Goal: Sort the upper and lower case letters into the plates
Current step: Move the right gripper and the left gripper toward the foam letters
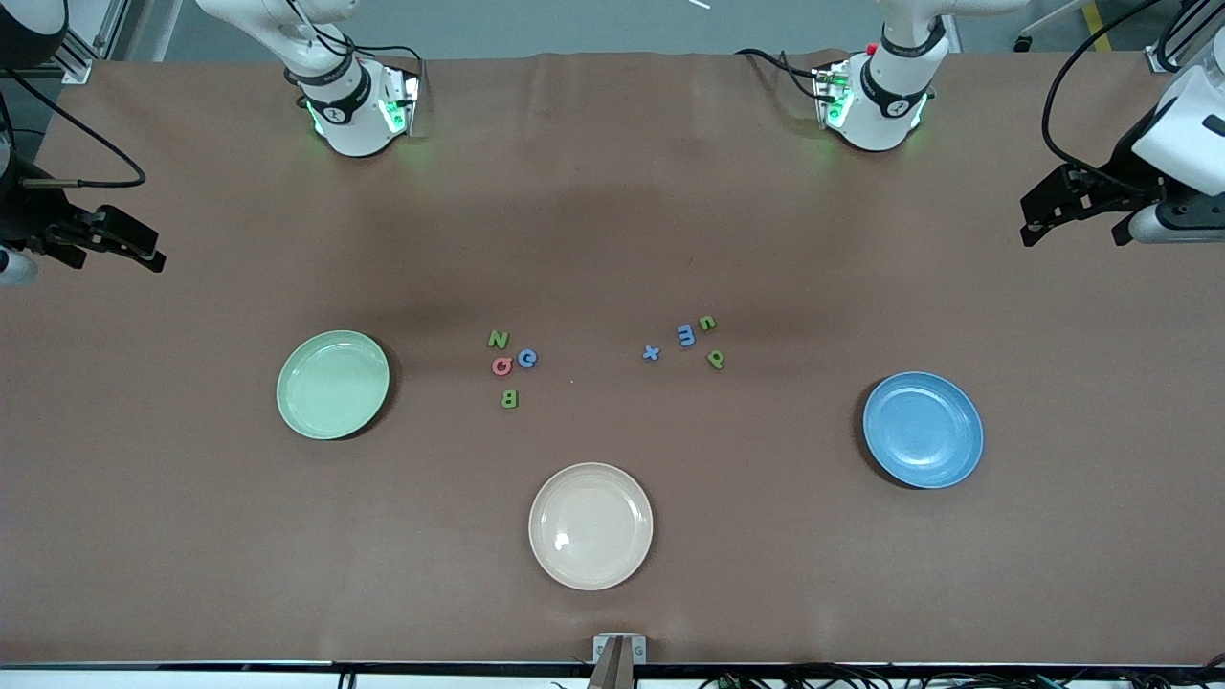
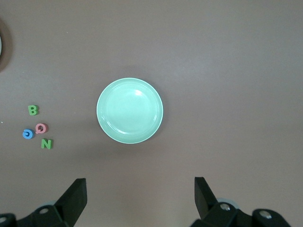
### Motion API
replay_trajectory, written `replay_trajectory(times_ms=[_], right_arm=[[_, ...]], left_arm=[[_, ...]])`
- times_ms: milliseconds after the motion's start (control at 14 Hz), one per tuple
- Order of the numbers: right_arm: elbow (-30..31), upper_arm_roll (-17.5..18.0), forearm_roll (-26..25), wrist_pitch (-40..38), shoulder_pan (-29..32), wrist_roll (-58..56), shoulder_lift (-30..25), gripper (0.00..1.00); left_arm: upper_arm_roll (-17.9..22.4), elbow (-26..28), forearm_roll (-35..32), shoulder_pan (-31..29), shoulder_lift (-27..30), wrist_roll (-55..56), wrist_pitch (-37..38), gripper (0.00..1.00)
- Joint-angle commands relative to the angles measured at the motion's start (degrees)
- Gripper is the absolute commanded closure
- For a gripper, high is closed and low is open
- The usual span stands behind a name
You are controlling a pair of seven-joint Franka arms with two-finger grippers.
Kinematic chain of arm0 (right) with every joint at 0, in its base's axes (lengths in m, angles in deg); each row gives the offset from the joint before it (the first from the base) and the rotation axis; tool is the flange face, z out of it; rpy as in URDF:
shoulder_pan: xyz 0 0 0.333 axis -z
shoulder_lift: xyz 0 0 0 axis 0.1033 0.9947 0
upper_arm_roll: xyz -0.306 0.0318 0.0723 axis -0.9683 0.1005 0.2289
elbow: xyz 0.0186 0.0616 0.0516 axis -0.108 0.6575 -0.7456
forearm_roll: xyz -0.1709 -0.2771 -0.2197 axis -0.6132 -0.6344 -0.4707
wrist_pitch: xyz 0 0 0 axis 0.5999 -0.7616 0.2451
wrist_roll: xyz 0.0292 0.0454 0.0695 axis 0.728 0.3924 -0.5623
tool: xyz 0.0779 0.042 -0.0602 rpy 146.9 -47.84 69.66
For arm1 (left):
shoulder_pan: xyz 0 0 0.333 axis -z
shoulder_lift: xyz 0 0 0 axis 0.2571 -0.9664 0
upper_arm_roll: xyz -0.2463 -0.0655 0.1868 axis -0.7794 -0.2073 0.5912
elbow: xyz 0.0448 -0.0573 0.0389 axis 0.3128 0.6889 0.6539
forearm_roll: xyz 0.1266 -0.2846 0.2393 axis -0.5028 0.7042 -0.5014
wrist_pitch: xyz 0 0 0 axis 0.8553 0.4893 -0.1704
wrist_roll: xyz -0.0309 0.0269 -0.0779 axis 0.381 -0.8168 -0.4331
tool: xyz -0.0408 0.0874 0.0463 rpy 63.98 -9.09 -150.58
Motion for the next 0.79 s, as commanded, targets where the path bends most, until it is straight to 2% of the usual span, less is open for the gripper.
replay_trajectory(times_ms=[0,430,716], right_arm=[[0.7,0.81,1.09,-0.19,1.26,1.84,-0.66,0.0],[0.61,0.81,1.09,-0.19,1.17,2.12,-0.57,0.0],[0.61,0.81,2.32,-0.28,1.17,1.94,-0.48,0.0]], left_arm=[[-0.06,-1.51,0.96,-0.5,-1.17,-0.23,0.96,0.0],[-0.06,-2.48,0.7,-0.51,-3.28,-0.32,0.87,0.0],[-1.63,-1.69,1.05,0.64,-9.6,-0.06,-4.64,0.0]])
